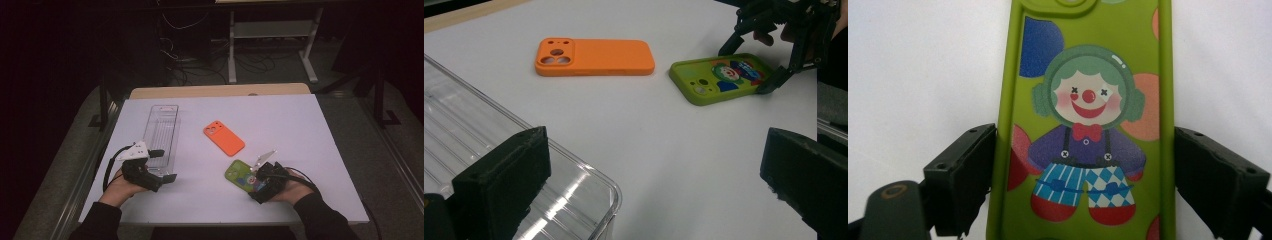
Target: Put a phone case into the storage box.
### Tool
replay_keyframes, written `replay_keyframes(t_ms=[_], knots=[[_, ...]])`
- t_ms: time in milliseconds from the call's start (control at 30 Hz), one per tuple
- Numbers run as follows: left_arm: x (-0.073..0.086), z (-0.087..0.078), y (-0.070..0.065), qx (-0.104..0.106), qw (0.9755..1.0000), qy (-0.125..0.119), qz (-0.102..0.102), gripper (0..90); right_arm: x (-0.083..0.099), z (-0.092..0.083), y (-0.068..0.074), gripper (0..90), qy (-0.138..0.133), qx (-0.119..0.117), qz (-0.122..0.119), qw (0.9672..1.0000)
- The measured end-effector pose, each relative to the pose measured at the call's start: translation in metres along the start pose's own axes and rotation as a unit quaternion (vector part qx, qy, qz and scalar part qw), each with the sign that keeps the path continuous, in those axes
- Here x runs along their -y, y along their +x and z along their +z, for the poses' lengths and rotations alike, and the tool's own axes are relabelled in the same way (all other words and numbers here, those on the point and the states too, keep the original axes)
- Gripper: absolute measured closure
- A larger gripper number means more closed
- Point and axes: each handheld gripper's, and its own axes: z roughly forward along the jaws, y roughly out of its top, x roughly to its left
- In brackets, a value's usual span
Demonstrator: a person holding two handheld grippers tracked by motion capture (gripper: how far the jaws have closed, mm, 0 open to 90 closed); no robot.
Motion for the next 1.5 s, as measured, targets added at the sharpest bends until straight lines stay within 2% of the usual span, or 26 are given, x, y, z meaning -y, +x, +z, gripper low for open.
replay_keyframes(t_ms=[300, 367, 467, 567, 633, 700, 767, 900, 1000, 1100, 1300, 1367, 1433, 1500], knots=[[0.000, 0.001, -0.001, 0.001, 1.0000, 0.001, -0.001, 0.0, 0.000, 0.000, 0.001, 13.0, 0.003, -0.001, 0.005, 1.0000], [0.000, 0.001, -0.001, 0.001, 1.0000, 0.002, -0.003, 0.0, 0.000, 0.000, 0.001, 14.0, 0.003, 0.005, 0.005, 1.0000], [0.000, 0.002, -0.001, 0.001, 1.0000, 0.004, 0.004, 0.0, 0.001, -0.001, 0.001, 14.7, -0.001, -0.002, 0.007, 1.0000], [0.000, 0.002, -0.003, 0.003, 1.0000, 0.004, 0.001, 0.0, 0.001, -0.001, 0.002, 15.0, -0.003, -0.003, 0.007, 1.0000], [-0.002, 0.003, -0.004, 0.005, 1.0000, -0.003, -0.003, 0.0, 0.001, -0.001, 0.001, 15.2, -0.003, -0.001, 0.002, 1.0000], [-0.005, 0.003, -0.005, 0.007, 1.0000, -0.005, -0.002, 0.0, 0.001, -0.001, -0.001, 15.2, -0.006, -0.003, -0.014, 0.9999], [-0.008, 0.002, -0.006, 0.008, 1.0000, -0.004, -0.001, 0.0, 0.001, -0.001, -0.001, 15.2, -0.006, -0.007, -0.014, 0.9999], [-0.013, 0.005, -0.007, 0.017, 0.9998, -0.012, 0.004, 0.0, -0.001, -0.009, -0.008, 15.2, -0.020, -0.013, -0.011, 0.9997], [-0.019, 0.008, -0.007, 0.020, 0.9997, -0.011, 0.001, 0.0, -0.005, -0.014, -0.016, 15.2, -0.025, -0.021, -0.010, 0.9994], [-0.026, 0.013, -0.008, 0.024, 0.9997, -0.007, 0.008, 0.0, -0.010, -0.017, -0.025, 15.2, -0.026, -0.014, -0.026, 0.9992], [-0.042, 0.028, -0.012, 0.034, 0.9992, -0.008, 0.019, 0.0, -0.021, -0.018, -0.039, 15.2, -0.029, -0.022, -0.039, 0.9986], [-0.046, 0.034, -0.013, 0.040, 0.9990, -0.007, 0.019, 0.0, -0.024, -0.015, -0.044, 15.2, -0.029, -0.023, -0.052, 0.9980], [-0.051, 0.041, -0.014, 0.045, 0.9986, -0.001, 0.026, 0.0, -0.025, -0.016, -0.045, 15.2, -0.030, -0.026, -0.051, 0.9979], [-0.055, 0.049, -0.016, 0.051, 0.9984, -0.002, 0.026, 0.0, -0.027, -0.017, -0.050, 15.2, -0.036, -0.028, -0.057, 0.9973]])
